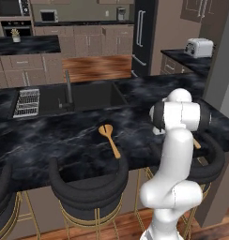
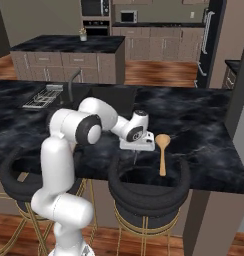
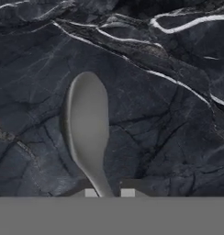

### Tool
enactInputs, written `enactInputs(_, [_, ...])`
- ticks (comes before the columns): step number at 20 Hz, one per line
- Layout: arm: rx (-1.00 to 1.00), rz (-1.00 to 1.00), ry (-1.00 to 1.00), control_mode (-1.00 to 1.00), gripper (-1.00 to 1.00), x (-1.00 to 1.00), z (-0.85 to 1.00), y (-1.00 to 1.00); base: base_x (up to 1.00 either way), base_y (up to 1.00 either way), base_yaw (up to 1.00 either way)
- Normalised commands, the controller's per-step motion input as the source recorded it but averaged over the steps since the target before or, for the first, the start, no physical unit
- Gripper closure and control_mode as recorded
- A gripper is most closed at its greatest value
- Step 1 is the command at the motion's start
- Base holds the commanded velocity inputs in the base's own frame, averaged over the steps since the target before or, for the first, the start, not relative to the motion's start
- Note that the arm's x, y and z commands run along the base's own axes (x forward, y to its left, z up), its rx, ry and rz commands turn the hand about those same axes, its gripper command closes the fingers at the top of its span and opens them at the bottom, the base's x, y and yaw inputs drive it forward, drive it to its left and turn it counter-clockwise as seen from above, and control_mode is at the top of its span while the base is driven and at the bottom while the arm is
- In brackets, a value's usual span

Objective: Pick up the metallic utensils from the counter and place them in the open drawer. Make sure not to pick up any wooden utensils.

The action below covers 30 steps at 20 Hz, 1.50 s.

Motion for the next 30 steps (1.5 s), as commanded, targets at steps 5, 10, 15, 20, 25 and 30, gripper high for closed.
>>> enactInputs(5, [-0.01, -0.01, -0.24, -1.0, 1.0, -1.0, 0.49, 0.1, 0.0, 0.0, 0.0])
enactInputs(10, [-0.01, 0.0, -0.13, -1.0, 1.0, -0.96, 0.67, 0.03, 0.0, 0.0, 0.0])
enactInputs(15, [-0.01, -0.01, 0.0, -1.0, 1.0, -0.66, 0.87, 0.0, 0.0, 0.0, 0.0])
enactInputs(20, [-0.04, 0.0, 0.05, -1.0, 1.0, -0.33, 1.0, 0.07, 0.0, 0.0, 0.0])
enactInputs(25, [-0.07, 0.0, 0.05, -1.0, 1.0, -0.49, 0.89, 0.16, 0.0, 0.0, 0.0])
enactInputs(30, [-0.04, 0.0, 0.0, -1.0, 1.0, -0.65, 0.58, 0.21, 0.0, 0.0, 0.0])
